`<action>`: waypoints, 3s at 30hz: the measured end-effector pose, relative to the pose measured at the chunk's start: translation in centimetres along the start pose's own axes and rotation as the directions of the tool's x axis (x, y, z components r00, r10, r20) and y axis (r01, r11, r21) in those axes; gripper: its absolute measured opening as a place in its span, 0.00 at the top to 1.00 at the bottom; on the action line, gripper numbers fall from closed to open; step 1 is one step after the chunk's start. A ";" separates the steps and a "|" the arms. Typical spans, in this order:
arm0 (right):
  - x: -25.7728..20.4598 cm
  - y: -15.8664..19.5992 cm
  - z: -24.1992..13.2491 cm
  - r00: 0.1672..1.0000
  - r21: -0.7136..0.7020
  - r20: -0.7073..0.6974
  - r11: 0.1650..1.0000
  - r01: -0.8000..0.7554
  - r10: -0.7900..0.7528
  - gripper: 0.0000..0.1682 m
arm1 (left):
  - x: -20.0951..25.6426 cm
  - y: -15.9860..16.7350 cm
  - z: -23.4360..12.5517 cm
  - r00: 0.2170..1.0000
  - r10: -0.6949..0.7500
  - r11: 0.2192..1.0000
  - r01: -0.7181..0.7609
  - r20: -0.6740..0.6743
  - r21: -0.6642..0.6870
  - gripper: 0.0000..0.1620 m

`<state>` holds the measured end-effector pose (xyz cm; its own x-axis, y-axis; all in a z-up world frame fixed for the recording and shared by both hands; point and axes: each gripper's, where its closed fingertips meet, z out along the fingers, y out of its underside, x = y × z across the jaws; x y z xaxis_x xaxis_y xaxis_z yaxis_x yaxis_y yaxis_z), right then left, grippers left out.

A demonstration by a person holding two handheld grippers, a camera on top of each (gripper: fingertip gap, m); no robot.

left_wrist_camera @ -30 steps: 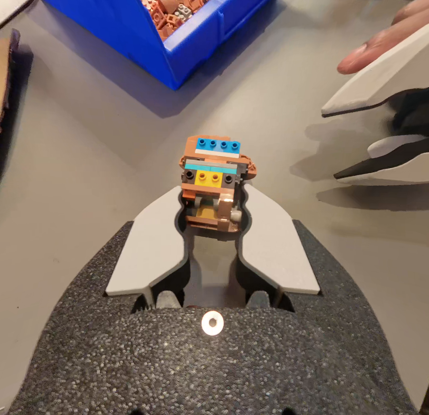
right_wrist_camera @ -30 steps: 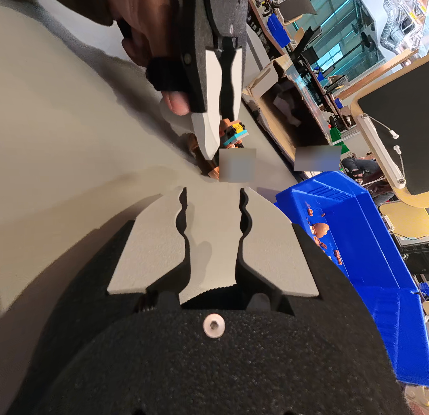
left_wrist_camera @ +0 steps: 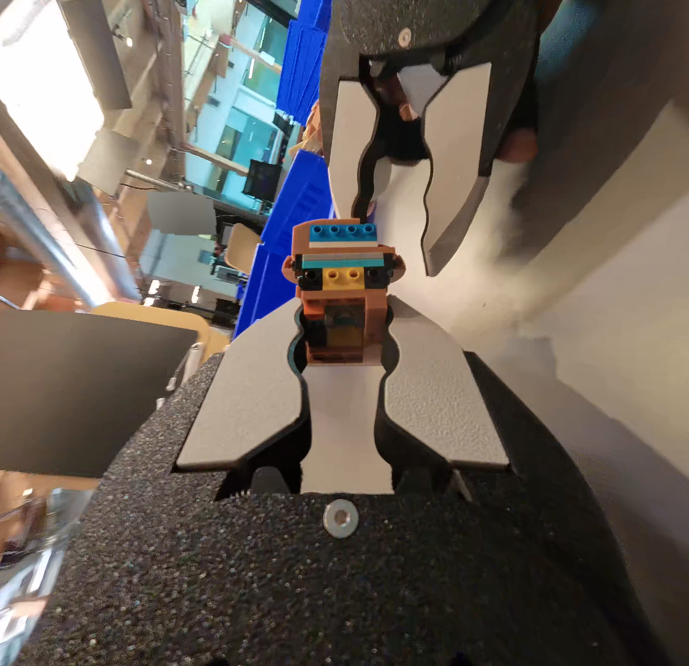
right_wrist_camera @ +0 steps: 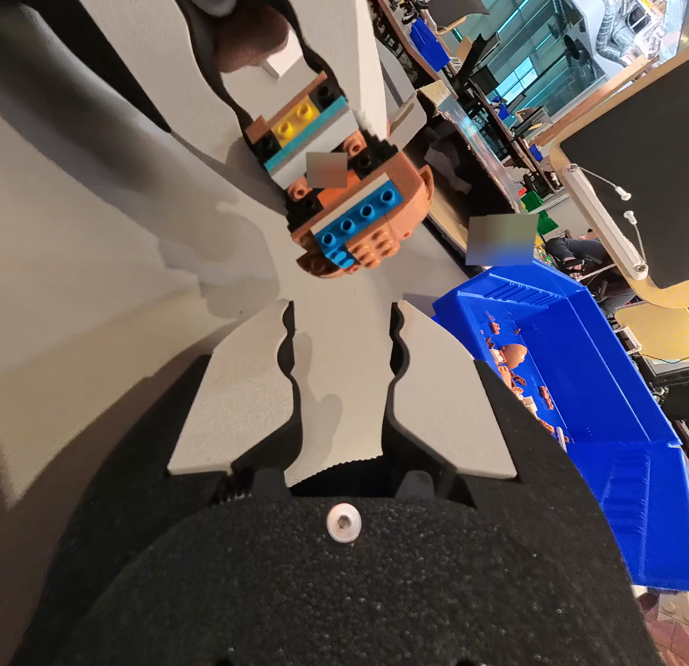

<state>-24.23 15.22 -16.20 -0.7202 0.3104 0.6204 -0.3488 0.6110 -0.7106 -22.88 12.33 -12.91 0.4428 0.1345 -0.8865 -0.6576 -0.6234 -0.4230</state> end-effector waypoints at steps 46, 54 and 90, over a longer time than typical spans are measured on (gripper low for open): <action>1.1 -2.9 0.9 0.883 0.036 0.177 0.894 -0.447 0.434 0.52 | -3.1 -0.2 -0.7 -0.052 -0.903 -0.064 0.998 -0.427 0.014 0.62; -0.5 -2.5 0.9 0.638 -0.146 0.357 0.715 -0.684 0.683 0.51 | -1.0 -1.1 -0.8 0.778 -0.601 0.783 0.619 -0.183 0.061 0.56; 2.9 -4.2 -0.8 0.994 0.110 -0.111 0.993 0.031 -0.019 0.70 | -0.3 1.0 1.3 0.597 -0.800 0.599 0.801 -0.058 -0.024 0.70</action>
<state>-24.36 14.14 -11.19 -0.6426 0.3775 0.6668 -0.4350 0.5366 -0.7231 -24.42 12.66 -13.30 0.8257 0.5347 -0.1797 -0.0244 -0.2844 -0.9584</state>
